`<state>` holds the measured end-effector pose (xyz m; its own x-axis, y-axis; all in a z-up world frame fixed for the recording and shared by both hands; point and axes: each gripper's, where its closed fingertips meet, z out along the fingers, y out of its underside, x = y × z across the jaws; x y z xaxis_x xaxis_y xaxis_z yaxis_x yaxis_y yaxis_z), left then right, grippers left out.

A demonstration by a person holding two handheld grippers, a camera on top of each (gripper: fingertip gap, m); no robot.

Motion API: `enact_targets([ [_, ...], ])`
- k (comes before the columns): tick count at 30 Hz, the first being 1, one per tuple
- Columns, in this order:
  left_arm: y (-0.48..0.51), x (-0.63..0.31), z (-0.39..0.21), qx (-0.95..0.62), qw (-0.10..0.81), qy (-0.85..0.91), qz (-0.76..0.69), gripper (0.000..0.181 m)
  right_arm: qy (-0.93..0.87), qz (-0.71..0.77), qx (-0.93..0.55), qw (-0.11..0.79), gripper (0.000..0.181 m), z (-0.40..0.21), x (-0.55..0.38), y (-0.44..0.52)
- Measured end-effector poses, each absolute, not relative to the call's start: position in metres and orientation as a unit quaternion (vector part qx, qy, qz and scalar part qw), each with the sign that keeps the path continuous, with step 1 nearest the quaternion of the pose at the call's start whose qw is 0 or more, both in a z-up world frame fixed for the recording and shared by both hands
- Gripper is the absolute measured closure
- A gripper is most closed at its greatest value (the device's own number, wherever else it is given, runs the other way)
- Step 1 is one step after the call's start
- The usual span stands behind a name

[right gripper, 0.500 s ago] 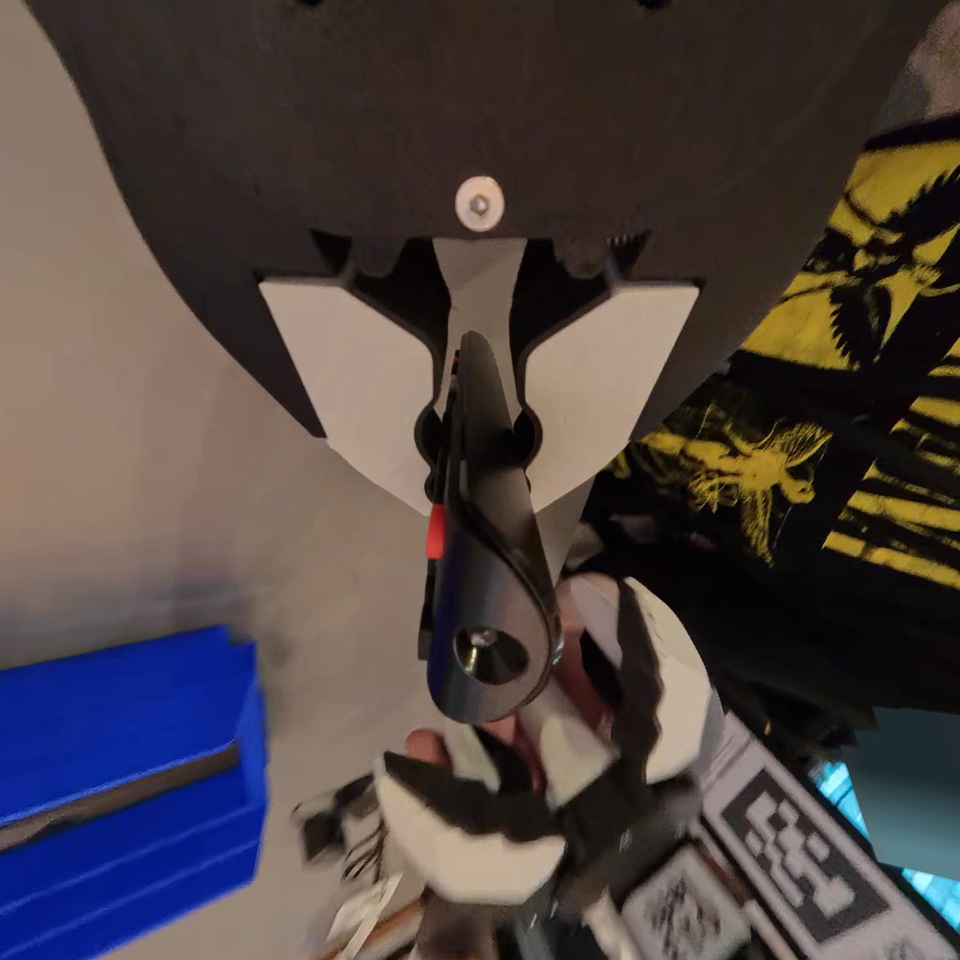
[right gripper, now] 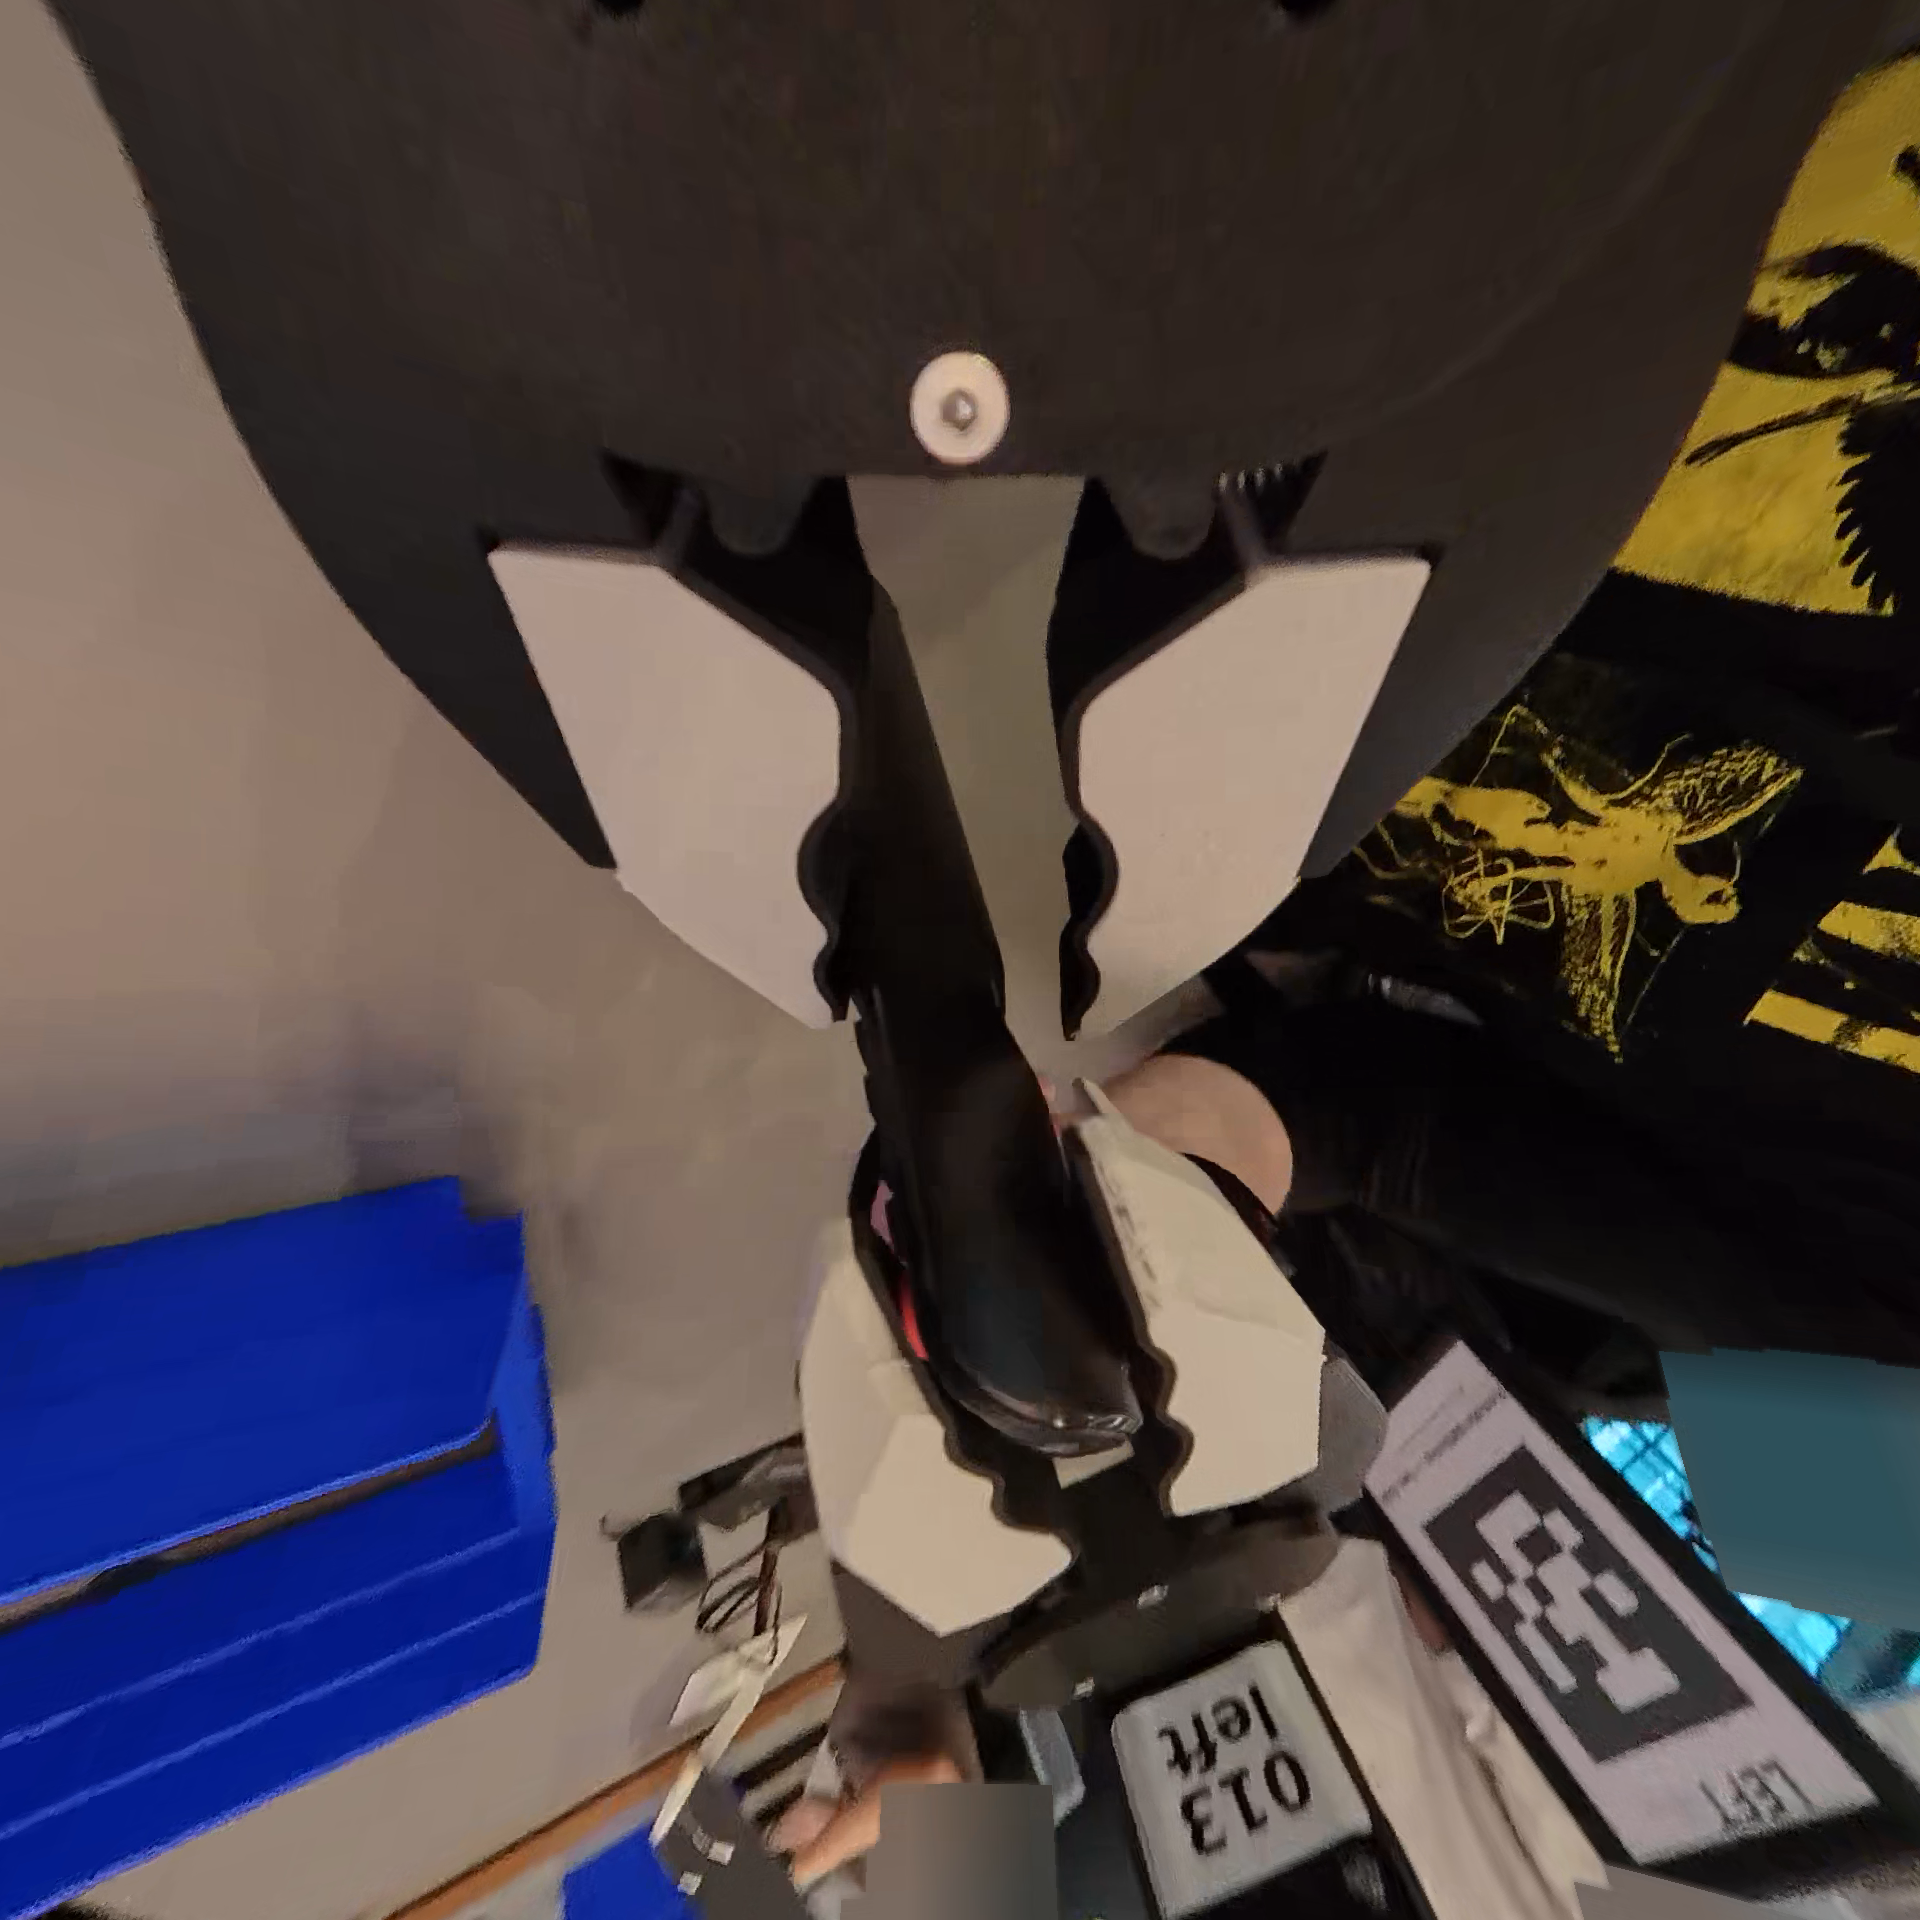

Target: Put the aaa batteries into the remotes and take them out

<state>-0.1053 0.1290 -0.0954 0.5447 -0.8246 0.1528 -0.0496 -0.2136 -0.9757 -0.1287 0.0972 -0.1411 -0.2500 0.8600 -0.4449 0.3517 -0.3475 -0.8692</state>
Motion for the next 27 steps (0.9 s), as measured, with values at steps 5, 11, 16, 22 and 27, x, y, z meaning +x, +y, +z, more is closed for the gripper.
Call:
enact_targets([
  [5,0.127,-0.104,-0.108,-0.696,0.553,0.319,-0.329,0.157,-0.486,0.598,-0.589,0.242,0.153,-0.152,-0.127,0.106],
  [11,0.12,-0.1,-0.126,-0.7,0.548,0.324,-0.324,0.157,-0.474,0.611,-0.588,0.236,0.153,-0.169,-0.124,0.099],
  [16,0.117,-0.099,-0.126,-0.7,0.559,0.33,-0.299,0.156,-0.455,0.631,-0.577,0.249,0.152,-0.17,-0.123,0.096],
  [22,0.113,-0.097,-0.125,-0.696,0.565,0.32,-0.307,0.157,-0.449,0.619,-0.579,0.284,0.151,-0.169,-0.12,0.094],
  [27,0.111,-0.095,-0.125,-0.693,0.568,0.321,-0.307,0.157,-0.432,0.643,-0.573,0.267,0.152,-0.169,-0.117,0.091],
])
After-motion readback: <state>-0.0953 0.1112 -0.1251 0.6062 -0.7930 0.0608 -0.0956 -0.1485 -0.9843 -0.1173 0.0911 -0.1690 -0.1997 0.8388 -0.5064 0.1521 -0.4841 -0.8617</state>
